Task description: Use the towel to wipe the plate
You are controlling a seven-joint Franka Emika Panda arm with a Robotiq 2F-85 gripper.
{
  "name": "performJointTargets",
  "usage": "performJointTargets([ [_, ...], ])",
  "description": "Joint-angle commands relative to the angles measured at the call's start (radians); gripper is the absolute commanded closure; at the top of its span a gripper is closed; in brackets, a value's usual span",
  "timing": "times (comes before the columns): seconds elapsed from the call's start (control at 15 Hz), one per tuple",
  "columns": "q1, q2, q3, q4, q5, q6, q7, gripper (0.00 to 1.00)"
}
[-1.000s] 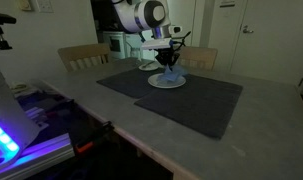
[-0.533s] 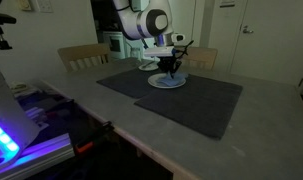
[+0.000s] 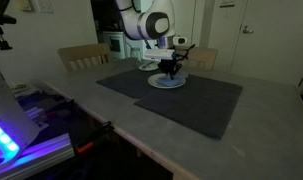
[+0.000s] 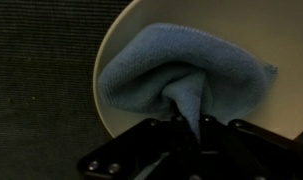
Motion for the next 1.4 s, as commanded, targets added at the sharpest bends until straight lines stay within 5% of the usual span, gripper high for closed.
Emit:
performJointTargets([
  [0.0, -0.072, 0.032, 0.069, 0.016, 0.057, 0.017, -0.071, 0.98],
  [1.0, -0.201, 0.05, 0.241, 0.036, 0.146, -0.041, -0.225, 0.98],
  [1.33, -0.178, 0.041, 0.207, 0.065, 0.127, -0.175, -0.25, 0.98],
])
